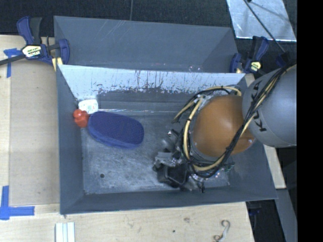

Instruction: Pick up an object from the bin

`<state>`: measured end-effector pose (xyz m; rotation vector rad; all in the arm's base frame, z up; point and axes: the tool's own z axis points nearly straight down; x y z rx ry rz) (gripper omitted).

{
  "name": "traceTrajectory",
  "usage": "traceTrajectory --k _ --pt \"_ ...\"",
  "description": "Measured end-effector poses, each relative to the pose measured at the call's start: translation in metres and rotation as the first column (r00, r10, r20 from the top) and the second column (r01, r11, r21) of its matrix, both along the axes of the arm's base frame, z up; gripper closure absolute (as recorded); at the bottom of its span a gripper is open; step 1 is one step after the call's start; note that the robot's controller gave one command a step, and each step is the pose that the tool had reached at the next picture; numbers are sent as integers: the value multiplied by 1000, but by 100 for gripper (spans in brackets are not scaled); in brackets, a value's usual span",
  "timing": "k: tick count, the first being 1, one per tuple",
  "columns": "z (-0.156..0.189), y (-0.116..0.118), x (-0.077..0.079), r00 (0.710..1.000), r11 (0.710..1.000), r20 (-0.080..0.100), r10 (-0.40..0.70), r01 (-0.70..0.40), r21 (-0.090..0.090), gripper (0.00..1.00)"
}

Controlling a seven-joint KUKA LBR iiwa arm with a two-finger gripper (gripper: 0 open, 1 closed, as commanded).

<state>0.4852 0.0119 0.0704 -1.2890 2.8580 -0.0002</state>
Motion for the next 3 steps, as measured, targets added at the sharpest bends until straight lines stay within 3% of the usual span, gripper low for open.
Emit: traceTrajectory --k 1,2,3 --pt "0 0 1 1000 1000 0 -1 1 -1 0" --pt "2 1 3 1000 1000 5 0 0 1 100" --pt "29 1 4 1000 1000 -1 -3 3 -1 100"
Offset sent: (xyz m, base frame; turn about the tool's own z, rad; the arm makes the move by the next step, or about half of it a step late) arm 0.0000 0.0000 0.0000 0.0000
